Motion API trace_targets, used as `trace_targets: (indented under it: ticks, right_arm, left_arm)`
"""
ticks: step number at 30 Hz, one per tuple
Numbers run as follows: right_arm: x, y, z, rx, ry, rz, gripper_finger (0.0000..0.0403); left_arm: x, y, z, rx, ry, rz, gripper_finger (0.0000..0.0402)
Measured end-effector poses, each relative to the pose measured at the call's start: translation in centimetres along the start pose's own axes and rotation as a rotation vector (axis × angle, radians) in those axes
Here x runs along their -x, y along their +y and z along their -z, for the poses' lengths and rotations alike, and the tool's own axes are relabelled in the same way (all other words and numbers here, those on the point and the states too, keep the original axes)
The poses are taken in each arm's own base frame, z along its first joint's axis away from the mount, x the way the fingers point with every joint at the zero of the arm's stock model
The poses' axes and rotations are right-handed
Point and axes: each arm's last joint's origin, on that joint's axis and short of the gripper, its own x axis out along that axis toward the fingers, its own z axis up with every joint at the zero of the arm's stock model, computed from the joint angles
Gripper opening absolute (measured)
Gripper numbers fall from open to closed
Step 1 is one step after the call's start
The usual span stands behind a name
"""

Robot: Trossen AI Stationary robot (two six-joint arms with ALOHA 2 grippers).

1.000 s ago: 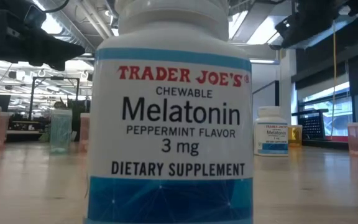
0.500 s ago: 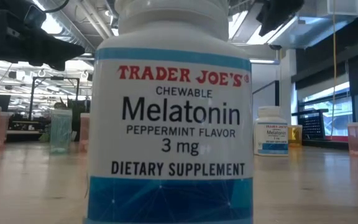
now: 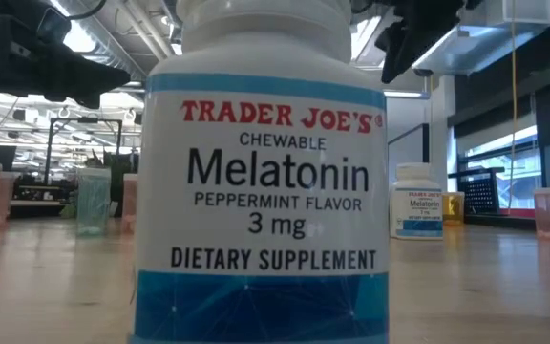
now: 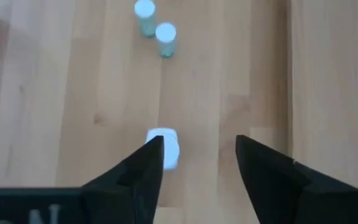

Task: Pick and place medicine bottles onto shelf by color
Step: Put the top white pill bottle on the shelf

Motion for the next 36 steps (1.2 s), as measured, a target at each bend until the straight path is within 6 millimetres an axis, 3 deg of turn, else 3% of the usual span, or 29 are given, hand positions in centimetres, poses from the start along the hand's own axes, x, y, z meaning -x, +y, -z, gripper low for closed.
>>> trace_targets:
  ticks: [7,19,36]
  right_arm:
    - [-1.8,0.4,-0.1,0.098,0.077,-0.135,0.0211]
    - [-6.0,0.3,-0.5,0.040,0.214,-0.140,0.0211]
    - [-6.5,0.4,-0.5,-0.040,0.234,-0.135,0.0211]
  left_arm:
    - [0.0,0.0,0.0,0.000,-0.001,0.001,0.0027]
    - [0.0,0.0,0.0,0.000,0.000,0.001,0.0027]
    - [0.0,0.0,0.0,0.000,0.000,0.000,0.0027]
